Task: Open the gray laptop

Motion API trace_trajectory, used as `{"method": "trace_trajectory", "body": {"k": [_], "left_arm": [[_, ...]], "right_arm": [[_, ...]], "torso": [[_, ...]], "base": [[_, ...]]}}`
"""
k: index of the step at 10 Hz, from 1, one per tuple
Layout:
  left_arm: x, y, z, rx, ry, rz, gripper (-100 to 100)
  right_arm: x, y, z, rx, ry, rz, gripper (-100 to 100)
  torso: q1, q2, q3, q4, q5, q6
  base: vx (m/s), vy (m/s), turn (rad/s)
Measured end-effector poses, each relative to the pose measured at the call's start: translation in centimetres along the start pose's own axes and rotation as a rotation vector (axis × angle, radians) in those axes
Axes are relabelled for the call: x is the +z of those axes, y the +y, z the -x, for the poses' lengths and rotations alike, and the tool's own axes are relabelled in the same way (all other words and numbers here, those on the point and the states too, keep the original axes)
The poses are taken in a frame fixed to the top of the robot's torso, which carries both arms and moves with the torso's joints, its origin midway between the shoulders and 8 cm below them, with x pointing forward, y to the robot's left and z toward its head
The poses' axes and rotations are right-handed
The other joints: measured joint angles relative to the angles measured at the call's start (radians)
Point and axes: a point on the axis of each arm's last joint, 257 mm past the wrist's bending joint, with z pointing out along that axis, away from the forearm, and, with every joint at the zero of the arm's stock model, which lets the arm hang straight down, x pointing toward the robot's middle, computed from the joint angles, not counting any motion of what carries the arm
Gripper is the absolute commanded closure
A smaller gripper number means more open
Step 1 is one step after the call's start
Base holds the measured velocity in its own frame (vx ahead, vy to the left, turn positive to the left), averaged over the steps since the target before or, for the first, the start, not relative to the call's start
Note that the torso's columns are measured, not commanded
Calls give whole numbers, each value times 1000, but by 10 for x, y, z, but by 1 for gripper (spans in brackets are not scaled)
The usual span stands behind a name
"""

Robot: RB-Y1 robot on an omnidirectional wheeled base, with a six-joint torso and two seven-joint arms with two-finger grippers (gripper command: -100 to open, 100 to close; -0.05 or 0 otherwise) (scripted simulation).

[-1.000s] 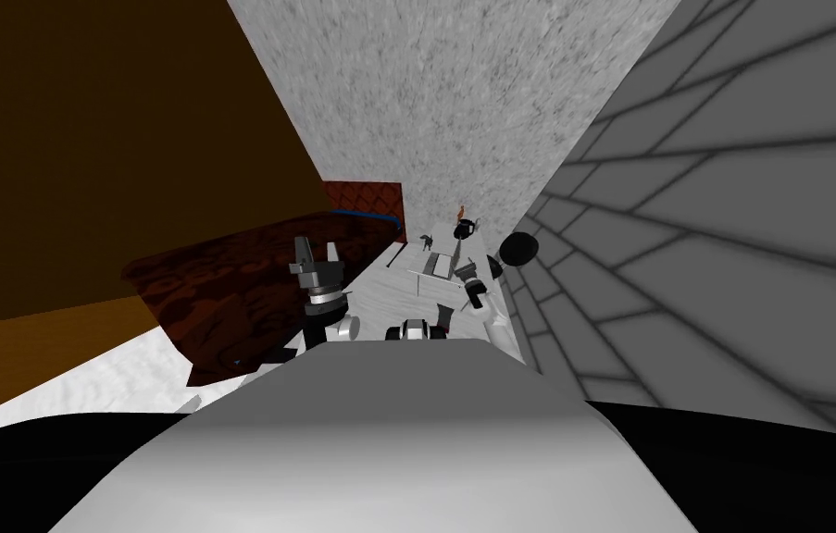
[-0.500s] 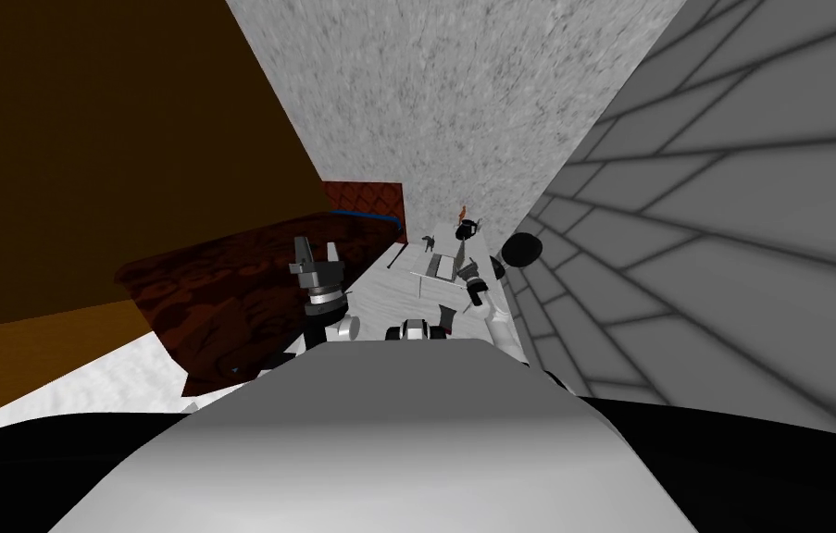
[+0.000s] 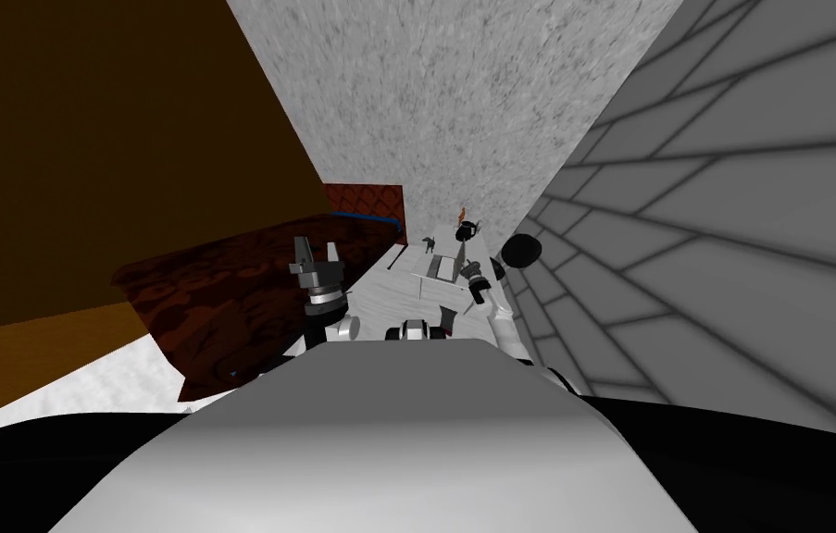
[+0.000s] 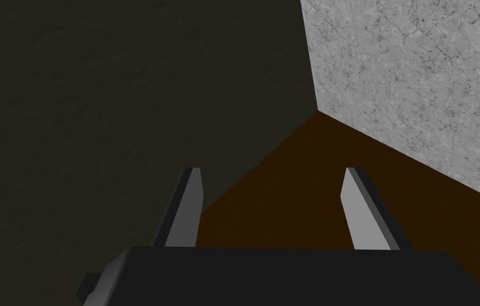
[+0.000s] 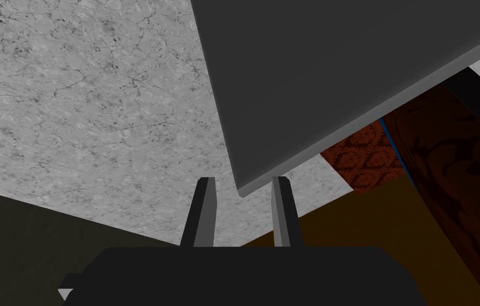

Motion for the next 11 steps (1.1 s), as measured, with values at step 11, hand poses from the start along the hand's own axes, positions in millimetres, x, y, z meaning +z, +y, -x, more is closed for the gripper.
{"method": "trace_trajectory", "body": {"k": [11], "left_arm": [[0,0,0,0,0,0,0]], "right_arm": [[-22,-48,-94,-307,126,83,100]], "torso": [[-9,3,1,3,0,9]], "base": [[24,142,55]]}}
